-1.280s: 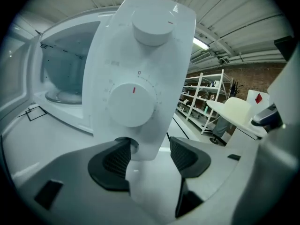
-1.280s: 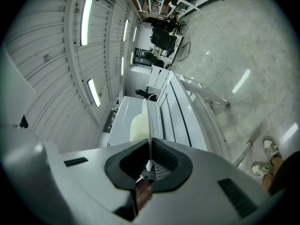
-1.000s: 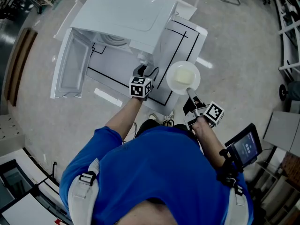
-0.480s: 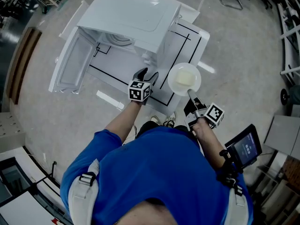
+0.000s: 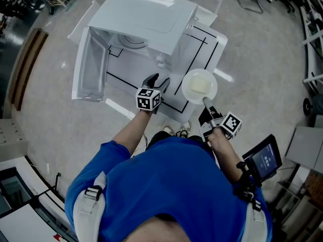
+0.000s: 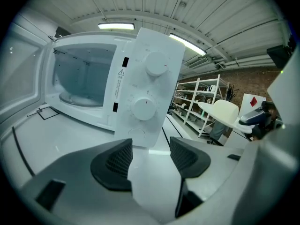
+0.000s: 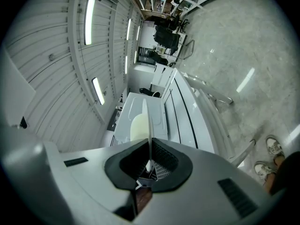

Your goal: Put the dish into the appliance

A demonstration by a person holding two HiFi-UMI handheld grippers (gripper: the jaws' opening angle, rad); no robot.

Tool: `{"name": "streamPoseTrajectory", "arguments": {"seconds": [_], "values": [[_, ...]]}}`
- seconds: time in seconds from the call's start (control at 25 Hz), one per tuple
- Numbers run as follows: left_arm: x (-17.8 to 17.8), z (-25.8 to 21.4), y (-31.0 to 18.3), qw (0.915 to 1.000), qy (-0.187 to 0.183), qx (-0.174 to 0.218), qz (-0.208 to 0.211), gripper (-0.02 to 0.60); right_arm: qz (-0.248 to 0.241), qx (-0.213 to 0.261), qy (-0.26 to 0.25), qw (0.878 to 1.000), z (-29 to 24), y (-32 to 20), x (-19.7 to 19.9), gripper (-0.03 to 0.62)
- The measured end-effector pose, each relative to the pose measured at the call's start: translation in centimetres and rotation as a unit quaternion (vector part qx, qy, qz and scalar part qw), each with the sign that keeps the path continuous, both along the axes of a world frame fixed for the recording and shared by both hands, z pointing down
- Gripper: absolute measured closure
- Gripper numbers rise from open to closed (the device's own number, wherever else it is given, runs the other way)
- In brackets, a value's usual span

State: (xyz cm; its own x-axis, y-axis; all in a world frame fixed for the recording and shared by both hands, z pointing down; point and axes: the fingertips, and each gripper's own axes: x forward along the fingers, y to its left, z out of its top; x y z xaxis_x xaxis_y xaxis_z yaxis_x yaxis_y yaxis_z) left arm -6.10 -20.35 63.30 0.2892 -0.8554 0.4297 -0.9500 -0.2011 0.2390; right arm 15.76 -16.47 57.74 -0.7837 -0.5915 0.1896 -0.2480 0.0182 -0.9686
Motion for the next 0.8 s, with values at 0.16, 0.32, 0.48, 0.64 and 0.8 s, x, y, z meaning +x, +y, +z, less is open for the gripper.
{"name": "streamPoseTrajectory", "arguments": {"seconds": [0.16, 0.32, 0.48, 0.64, 0.8], "values": [[-0.2, -0.6, 0.3, 0.9999, 0.011, 0.009, -0.007, 0.325, 0.0, 0.0, -0.004, 1.0, 0.1, 0.1, 0.0, 0.583], [-0.7, -1.4, 0.9, 0.9994, 0.022, 0.02, -0.016, 0.409, -0.002, 0.005, -0.003, 1.0, -0.1, 0.3, -0.2, 0.583], [-1.0, -2.6, 1.4, 0.9982, 0.035, 0.039, -0.029, 0.575, -0.005, 0.008, -0.006, 1.0, -0.3, 0.4, -0.4, 0.583], [-1.1, -3.4, 1.6, 0.9975, 0.042, 0.047, -0.032, 0.575, -0.008, 0.009, -0.004, 1.0, -0.4, 0.5, -0.6, 0.583], [-1.5, -3.6, 1.8, 0.9973, 0.042, 0.048, -0.036, 0.575, -0.012, 0.011, -0.008, 1.0, -0.5, 0.6, -1.0, 0.583]]}}
